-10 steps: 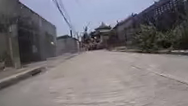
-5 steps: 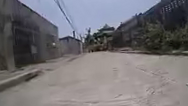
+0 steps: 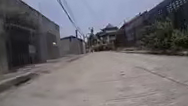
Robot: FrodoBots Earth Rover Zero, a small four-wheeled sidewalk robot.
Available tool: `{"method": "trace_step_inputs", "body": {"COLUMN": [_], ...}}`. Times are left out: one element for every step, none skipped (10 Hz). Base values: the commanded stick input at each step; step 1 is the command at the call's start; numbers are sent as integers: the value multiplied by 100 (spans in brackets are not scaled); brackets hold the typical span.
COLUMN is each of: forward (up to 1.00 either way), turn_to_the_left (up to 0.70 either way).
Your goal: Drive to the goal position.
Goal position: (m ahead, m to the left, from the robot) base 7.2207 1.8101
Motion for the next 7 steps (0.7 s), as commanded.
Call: {"method": "trace_step_inputs", "body": {"forward": [100,100,100,100,100,100,100], "turn_to_the_left": [0,0,0,0,0,0,0]}}
